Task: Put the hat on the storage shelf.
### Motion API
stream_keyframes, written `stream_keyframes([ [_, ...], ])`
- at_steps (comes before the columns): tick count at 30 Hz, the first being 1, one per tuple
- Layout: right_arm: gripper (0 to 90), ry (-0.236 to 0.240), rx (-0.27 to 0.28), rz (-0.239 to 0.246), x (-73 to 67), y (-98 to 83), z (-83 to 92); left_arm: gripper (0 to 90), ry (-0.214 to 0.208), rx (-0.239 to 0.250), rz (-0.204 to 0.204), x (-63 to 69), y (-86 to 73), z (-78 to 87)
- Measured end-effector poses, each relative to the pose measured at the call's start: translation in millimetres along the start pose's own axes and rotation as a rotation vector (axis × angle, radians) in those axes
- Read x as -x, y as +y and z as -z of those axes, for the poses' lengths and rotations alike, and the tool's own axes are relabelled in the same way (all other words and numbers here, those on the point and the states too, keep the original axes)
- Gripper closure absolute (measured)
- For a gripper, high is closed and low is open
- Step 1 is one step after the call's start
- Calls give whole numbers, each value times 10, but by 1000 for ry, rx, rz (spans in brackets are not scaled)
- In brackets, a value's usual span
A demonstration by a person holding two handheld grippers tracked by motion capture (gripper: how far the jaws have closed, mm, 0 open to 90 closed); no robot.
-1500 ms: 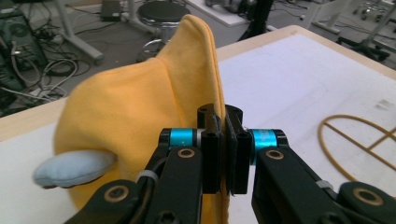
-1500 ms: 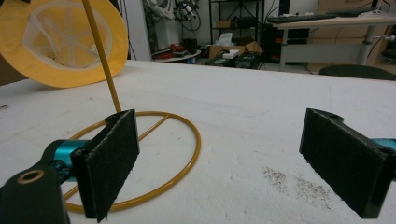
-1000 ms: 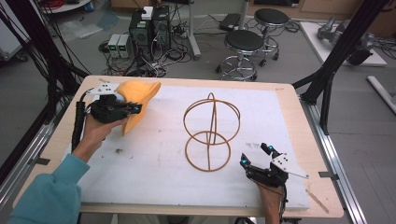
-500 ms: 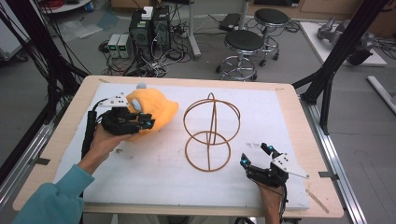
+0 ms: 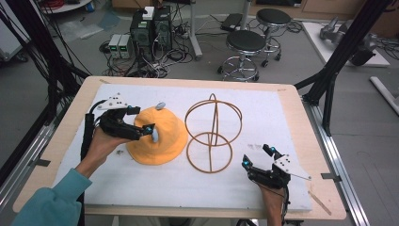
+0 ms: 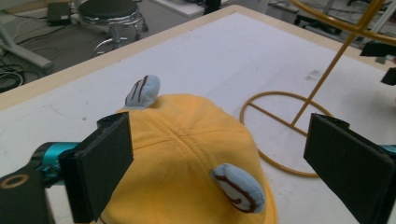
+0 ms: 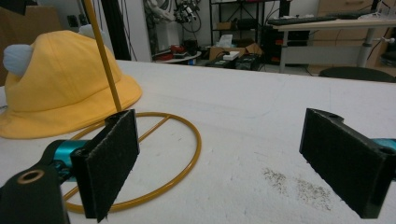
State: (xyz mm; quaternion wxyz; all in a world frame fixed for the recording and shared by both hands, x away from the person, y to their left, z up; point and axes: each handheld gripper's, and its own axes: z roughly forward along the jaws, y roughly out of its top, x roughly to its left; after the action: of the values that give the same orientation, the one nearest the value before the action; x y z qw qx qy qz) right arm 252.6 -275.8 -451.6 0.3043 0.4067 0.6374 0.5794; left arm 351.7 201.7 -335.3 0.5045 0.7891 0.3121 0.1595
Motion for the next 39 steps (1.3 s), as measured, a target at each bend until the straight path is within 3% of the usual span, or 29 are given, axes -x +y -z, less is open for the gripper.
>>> stream_keyframes([
  [2,107,-1,-1,0,-1,1,0,81,-2,-5,-2,-21,-9,-8],
  [6,108,-1,0,1,-3,0,0,83,34,-24,-16,-136,-50,-4],
  [9,107,0,1,1,-1,-1,2,85,89,-33,-7,-251,-95,18],
  [12,107,2,0,2,-4,0,4,95,105,-53,19,-358,-146,18],
  [15,107,1,2,0,-4,-1,4,104,106,-80,42,-425,-203,-12],
  [20,108,3,0,0,-5,-1,4,108,91,-92,47,-463,-287,-75],
  [25,107,3,1,-2,-6,-1,5,109,92,-139,45,-466,-325,-139],
  [31,108,1,5,0,-2,-2,6,145,79,-205,2,-391,-353,-202],
  [33,107,2,5,0,-2,-2,6,196,72,-226,-10,-374,-363,-224],
  [38,108,1,12,2,3,-3,7,326,59,-201,21,-390,-450,-240],
  [39,107,2,12,2,4,-3,7,388,53,-197,20,-390,-459,-233],
])
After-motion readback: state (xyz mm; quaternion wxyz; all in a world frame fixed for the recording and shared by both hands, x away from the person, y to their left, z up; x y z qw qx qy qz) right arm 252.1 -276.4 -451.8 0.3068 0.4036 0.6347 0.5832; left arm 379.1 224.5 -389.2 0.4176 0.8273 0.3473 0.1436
